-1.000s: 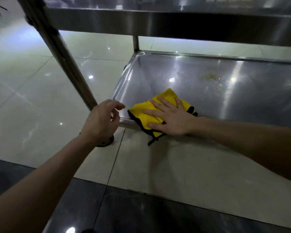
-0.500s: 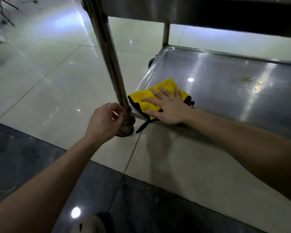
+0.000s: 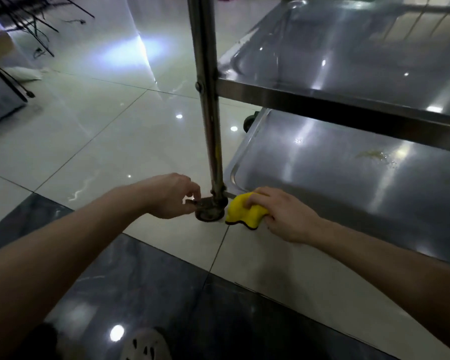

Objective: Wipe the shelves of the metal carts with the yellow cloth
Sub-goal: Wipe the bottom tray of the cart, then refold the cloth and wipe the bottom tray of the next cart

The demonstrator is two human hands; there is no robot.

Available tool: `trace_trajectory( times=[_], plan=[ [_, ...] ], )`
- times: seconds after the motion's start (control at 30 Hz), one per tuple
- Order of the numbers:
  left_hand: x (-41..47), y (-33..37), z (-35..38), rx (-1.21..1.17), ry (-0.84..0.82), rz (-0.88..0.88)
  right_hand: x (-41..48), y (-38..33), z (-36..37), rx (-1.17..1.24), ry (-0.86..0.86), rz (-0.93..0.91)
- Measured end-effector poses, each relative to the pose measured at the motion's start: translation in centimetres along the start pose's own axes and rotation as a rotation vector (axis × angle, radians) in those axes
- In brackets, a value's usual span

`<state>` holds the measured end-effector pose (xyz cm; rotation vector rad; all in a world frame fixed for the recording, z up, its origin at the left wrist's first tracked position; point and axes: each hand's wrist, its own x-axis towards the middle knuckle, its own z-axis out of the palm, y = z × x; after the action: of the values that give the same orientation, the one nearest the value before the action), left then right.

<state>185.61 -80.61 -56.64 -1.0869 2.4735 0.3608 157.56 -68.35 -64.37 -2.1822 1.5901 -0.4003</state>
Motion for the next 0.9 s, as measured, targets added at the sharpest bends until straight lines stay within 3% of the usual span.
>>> trace_trajectory(
  times=[0.17,0.3,0.43,0.5,0.6,0.67,0.8,0.9],
  plan=[
    [-1.4,-3.5,-2.5,0.037,-0.083,-0.111,3.4,-4.9,1.0,0.168,0.116,-0.055],
    [-3.5,-6.0,-5.9,0.001,0.099,-0.18,7.0,-8.5,0.5,0.356,0.19,-0.014],
    [-8.5,-8.6,-6.8,-0.178,0.186,-0.287,9.8,-13.8,-2.2,0.554,0.131,0.154],
    [-11.2,-9.6,-6.0,-0.357,0.274,-0.378,11.0,-17.0,-4.4,0.664,0.12,0.23],
    [-14.4,-8.5,-4.6,-0.78,0.524,-0.535,12.5,-22.1,-8.3,0.753,0.073,0.321],
    [-17.1,-6.8,-3.7,-1.069,0.601,-0.632,12.6,-25.5,-11.3,0.866,0.052,0.364],
    [-23.9,-6.4,-7.3,-1.577,0.503,-0.781,12.9,-31.6,-18.4,1.214,-0.033,0.519],
    [-27.6,-7.3,-14.7,-2.03,0.376,-0.703,13.7,-36.1,-24.4,1.492,-0.087,0.595]
  ],
)
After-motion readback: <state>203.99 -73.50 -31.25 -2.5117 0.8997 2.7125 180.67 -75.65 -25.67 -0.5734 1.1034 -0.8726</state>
